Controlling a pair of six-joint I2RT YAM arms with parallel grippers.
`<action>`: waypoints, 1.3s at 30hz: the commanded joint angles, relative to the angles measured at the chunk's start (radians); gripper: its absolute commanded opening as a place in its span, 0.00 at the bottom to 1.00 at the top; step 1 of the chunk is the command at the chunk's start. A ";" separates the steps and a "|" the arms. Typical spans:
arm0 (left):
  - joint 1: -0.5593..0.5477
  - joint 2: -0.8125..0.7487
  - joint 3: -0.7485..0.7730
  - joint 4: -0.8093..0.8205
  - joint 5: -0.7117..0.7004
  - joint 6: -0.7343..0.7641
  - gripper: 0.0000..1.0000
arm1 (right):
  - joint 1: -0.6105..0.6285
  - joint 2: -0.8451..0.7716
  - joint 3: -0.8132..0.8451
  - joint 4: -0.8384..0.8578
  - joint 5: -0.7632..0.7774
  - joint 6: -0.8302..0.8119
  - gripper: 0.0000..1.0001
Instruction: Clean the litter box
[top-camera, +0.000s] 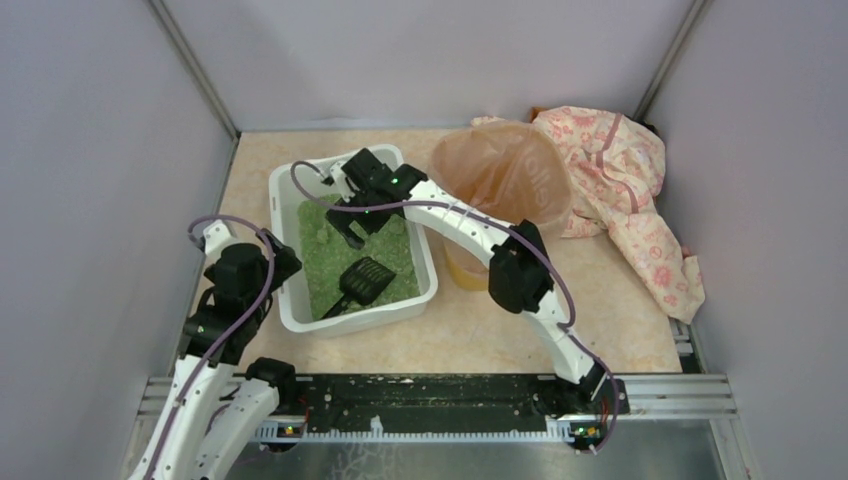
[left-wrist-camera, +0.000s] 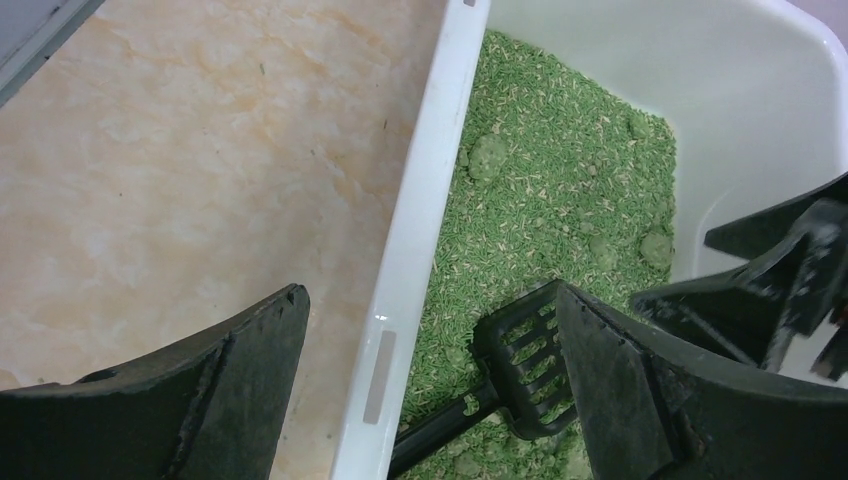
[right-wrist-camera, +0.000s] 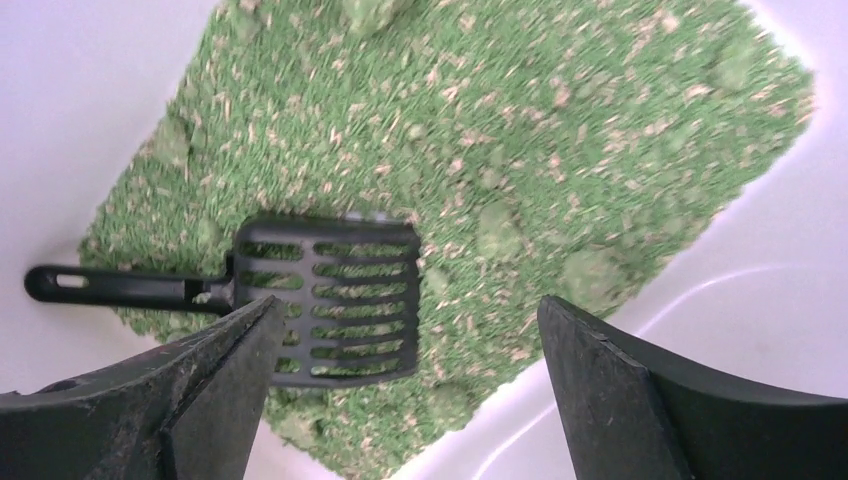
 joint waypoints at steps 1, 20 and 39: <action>-0.001 -0.002 0.042 -0.015 0.005 -0.009 0.99 | 0.078 -0.029 -0.076 -0.096 0.054 -0.016 0.98; 0.000 -0.057 0.058 -0.068 0.000 -0.013 0.99 | 0.146 0.029 -0.407 0.116 0.098 0.146 0.96; -0.001 -0.113 0.132 -0.185 -0.007 -0.052 0.99 | -0.062 0.215 0.119 0.089 0.055 0.126 0.44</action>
